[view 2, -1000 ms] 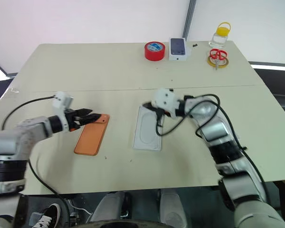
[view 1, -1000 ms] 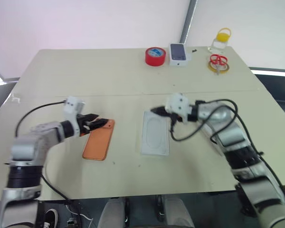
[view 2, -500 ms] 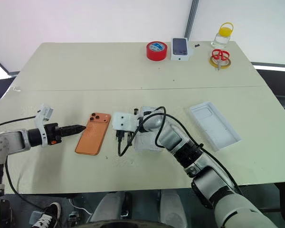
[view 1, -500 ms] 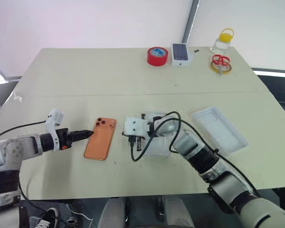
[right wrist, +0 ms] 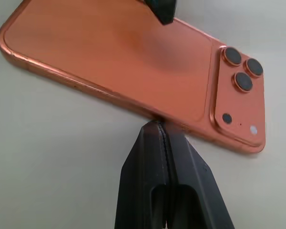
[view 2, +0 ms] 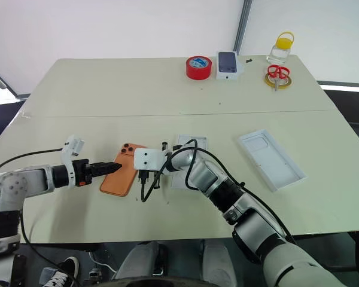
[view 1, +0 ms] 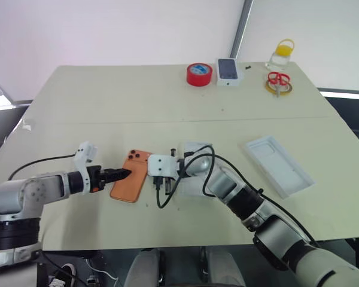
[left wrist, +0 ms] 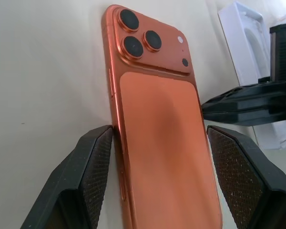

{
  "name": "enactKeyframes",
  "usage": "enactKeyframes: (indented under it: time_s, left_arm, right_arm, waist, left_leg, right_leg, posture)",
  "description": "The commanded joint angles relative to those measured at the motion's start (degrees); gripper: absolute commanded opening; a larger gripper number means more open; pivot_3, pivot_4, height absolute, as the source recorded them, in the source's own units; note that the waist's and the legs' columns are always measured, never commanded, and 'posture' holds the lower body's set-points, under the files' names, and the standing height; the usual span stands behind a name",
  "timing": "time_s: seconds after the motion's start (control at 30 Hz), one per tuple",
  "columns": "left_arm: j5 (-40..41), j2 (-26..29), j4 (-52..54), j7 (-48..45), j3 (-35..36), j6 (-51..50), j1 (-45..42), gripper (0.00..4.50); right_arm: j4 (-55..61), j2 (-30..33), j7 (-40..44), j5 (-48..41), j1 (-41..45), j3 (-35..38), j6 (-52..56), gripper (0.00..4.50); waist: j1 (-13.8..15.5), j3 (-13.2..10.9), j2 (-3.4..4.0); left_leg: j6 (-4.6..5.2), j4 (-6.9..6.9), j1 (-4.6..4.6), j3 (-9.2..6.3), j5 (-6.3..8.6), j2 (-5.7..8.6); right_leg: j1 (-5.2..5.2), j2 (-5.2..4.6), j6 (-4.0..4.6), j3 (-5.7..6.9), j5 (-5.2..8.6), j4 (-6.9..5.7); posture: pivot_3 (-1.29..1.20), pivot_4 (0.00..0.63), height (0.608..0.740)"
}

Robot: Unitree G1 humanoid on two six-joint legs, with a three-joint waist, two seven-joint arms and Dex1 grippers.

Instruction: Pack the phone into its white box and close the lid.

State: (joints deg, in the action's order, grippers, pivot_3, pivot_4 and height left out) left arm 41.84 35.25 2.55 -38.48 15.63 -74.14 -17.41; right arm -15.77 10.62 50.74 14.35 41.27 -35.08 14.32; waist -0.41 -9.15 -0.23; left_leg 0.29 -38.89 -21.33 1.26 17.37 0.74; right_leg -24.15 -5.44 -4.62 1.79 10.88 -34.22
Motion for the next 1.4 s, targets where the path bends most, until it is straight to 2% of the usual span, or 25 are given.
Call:
enactKeyframes:
  time_s: [0.03,0.17,0.4,0.5,0.63,0.9,1.0,1.1,1.23,1.3,1.4]
  left_arm:
    - [3.4,-5.08,-0.04,0.78,-4.23,-7.5,0.88,3.34]
    - [3.64,-5.6,-0.12,1.54,-2.45,-9.31,-0.92,3.34]
    - [2.52,-3.41,-4.53,1.75,0.61,-8.72,-2.11,3.34]
    - [2.82,-3.46,-6.09,1.9,1.4,-8.65,-1.74,2.47]
    - [2.77,-3.59,-6.15,2.27,1.29,-7.79,-1.25,0.59]
    - [3.41,-3.97,-8.11,3.3,2.6,-7.89,-1.1,0.59]
    - [4.46,-5.59,-9.59,4.5,5.58,-9.09,-1.46,0.03]
    - [5.31,-6.44,-9.82,5.28,7.64,-10.05,-1.68,0.01]
    - [8.58,-9.45,-12.07,6.2,14.5,-10.97,-2.81,0.01]
    - [9.55,-11.79,-11.36,7.98,17.9,-8.4,-2.92,0.01]
    - [12.19,-13.8,-8.56,8.67,20.43,-7.68,-2.35,0.0]
  right_arm:
    - [0.15,-0.21,-0.09,0.49,-0.56,-0.19,-0.18,0.03]
    - [0.02,0.36,-0.24,1.12,-0.76,-0.09,-0.55,0.03]
    - [-0.39,0.72,-0.93,1.72,-1.37,-0.19,-1.27,0.03]
    - [-0.77,0.56,-1.31,1.9,-1.24,-0.29,-1.9,0.0]
    - [-1.25,0.52,-1.45,2.18,-1.05,-0.37,-2.46,0.0]
    - [-2.31,0.53,-2.41,2.72,-0.98,-0.38,-3.48,0.0]
    - [-2.04,0.67,-2.44,2.72,-0.99,-0.34,-3.69,0.0]
    - [-1.33,0.61,-2.88,2.21,-0.96,0.52,-3.8,0.0]
    - [-0.26,-1.64,-4.16,-3.19,-0.92,5.68,-4.56,0.0]
    - [1.28,-3.18,-1.9,-9.79,-1.51,10.37,-1.68,0.0]
    - [6.23,-2.92,2.73,-18.82,-2.88,16.36,1.73,0.87]
  waist:
    - [0.01,0.11,0.09]
    - [-0.12,0.12,0.06]
    - [-0.3,0.12,0.06]
    - [-0.5,0.12,0.05]
    - [-0.57,0.14,-0.02]
    - [-0.65,0.15,-0.03]
    - [-0.64,0.15,-0.02]
    - [-0.57,0.15,-0.03]
    - [-0.45,0.12,-0.04]
    - [-0.36,0.06,-0.13]
    - [-0.41,-0.03,-0.21]
  left_leg:
    - [0.03,0.0,0.02,-0.04,0.02,0.1]
    - [0.07,-0.02,0.04,-0.08,0.03,0.22]
    - [0.07,-0.01,0.02,-0.11,0.03,0.24]
    - [0.07,-0.01,0.01,-0.12,0.03,0.24]
    - [0.07,0.01,-0.05,-0.11,0.03,0.23]
    - [0.06,0.04,0.0,-0.13,0.03,0.21]
    - [0.06,0.06,0.02,-0.13,0.03,0.2]
    - [0.06,0.05,0.02,-0.14,0.03,0.2]
    - [0.06,0.05,-0.04,-0.14,0.03,0.2]
    - [0.05,0.05,-0.12,-0.15,0.03,0.2]
    - [0.04,0.05,-0.13,-0.16,0.03,0.17]
  right_leg:
    - [0.06,-0.07,-0.01,0.02,0.01,-0.01]
    - [0.08,-0.13,-0.06,0.01,-0.01,-0.02]
    - [0.06,-0.12,-0.06,0.02,0.02,-0.02]
    - [0.03,-0.13,-0.06,0.01,0.02,-0.02]
    - [-0.05,-0.12,-0.12,0.01,0.0,-0.01]
    - [-0.02,-0.12,-0.06,0.01,0.04,-0.01]
    - [-0.01,-0.12,-0.06,0.01,0.04,-0.01]
    - [-0.02,-0.12,-0.07,0.01,0.04,-0.02]
    - [-0.07,-0.14,-0.07,0.01,0.03,-0.01]
    - [-0.16,-0.15,-0.12,0.01,0.0,-0.02]
    - [-0.18,-0.16,-0.2,0.01,-0.06,-0.02]
  posture:
    - [0.0,0.15,0.74]
    - [0.0,0.15,0.74]
    - [0.0,0.15,0.74]
    - [0.0,0.15,0.74]
    - [0.0,0.15,0.74]
    - [0.0,0.15,0.74]
    - [0.0,0.15,0.74]
    - [0.0,0.15,0.74]
    - [0.0,0.15,0.74]
    - [0.0,0.15,0.74]
    - [0.0,0.15,0.74]
